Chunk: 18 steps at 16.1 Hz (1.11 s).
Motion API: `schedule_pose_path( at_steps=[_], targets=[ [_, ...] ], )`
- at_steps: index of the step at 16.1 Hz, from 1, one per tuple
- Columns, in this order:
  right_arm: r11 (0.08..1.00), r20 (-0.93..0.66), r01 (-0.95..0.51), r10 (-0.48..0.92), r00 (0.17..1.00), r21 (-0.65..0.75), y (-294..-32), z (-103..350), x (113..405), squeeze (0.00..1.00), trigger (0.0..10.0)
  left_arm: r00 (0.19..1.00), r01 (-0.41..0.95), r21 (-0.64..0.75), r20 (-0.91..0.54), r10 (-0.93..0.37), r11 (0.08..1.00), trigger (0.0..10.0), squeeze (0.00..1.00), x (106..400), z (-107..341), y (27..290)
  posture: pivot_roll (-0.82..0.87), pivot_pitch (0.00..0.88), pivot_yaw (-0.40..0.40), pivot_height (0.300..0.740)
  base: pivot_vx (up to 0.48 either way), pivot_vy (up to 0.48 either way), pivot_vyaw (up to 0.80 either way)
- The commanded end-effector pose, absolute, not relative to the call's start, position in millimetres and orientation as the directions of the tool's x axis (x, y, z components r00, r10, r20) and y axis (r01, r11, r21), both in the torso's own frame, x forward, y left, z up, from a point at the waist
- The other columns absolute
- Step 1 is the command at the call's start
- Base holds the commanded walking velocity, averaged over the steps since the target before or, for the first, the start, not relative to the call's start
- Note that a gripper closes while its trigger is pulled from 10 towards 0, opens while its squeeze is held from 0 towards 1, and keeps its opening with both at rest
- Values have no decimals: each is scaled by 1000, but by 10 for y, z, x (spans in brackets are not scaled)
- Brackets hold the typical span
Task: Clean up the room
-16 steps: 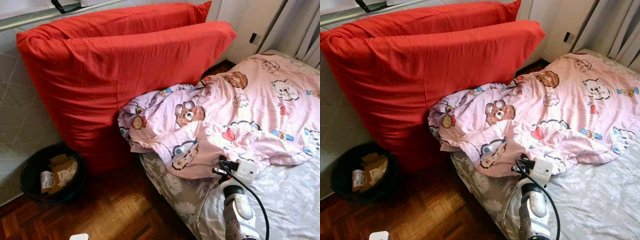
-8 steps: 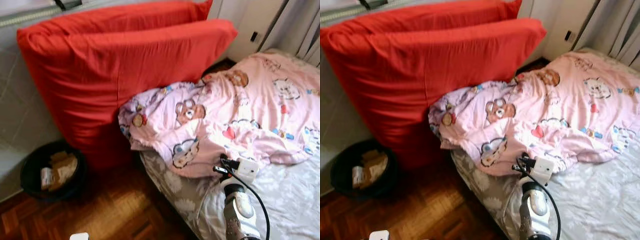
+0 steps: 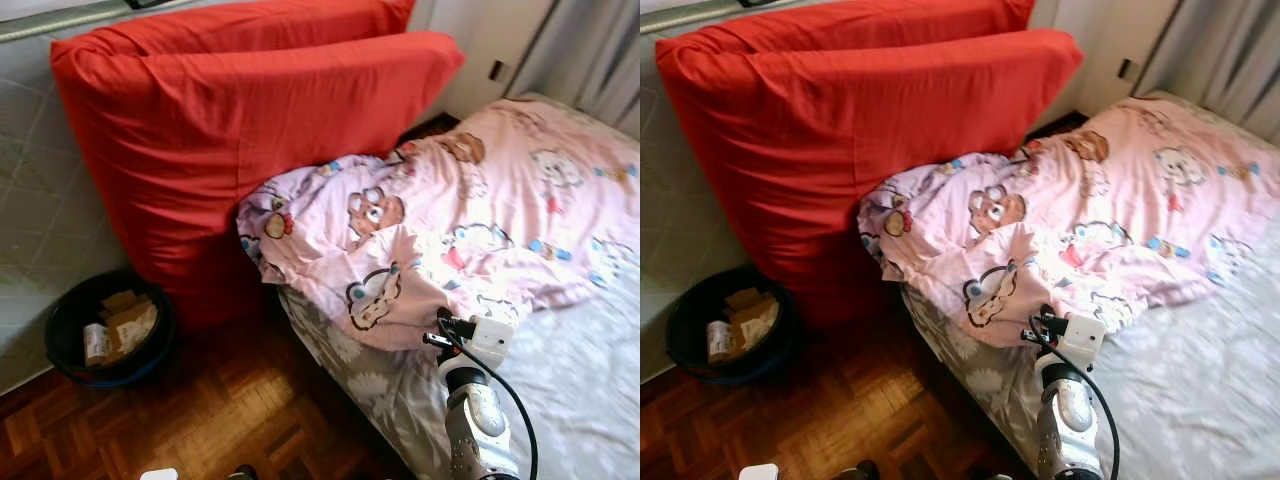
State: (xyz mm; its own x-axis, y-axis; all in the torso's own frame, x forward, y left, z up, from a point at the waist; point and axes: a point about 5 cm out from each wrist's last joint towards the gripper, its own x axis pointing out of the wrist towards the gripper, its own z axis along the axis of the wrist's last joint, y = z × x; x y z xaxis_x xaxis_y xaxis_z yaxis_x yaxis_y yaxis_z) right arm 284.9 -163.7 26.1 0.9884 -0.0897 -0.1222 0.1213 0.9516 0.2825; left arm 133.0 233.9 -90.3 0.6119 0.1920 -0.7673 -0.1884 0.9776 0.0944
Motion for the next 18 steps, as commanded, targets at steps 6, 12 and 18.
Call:
schedule_pose_path(
  at_steps=[6,12,18],
  targets=[
    [951,-97,113,-89,991,288,-1614,324,2888,0,10000,581,-173,97,-793,181,980,10000,0,1217,-948,2325,62,162,-51,740,-84,0,0],
    [950,-91,102,-78,993,294,-1593,340,2901,0,10000,591,-163,98,-787,176,982,10000,0,1237,-944,2303,61,163,-52,740,-264,0,0],
    [949,-90,92,-67,994,302,-1567,349,2917,0,10000,600,-142,101,-783,167,985,10000,0,1252,-945,2264,62,160,-57,740,-264,0,0]
  ],
)
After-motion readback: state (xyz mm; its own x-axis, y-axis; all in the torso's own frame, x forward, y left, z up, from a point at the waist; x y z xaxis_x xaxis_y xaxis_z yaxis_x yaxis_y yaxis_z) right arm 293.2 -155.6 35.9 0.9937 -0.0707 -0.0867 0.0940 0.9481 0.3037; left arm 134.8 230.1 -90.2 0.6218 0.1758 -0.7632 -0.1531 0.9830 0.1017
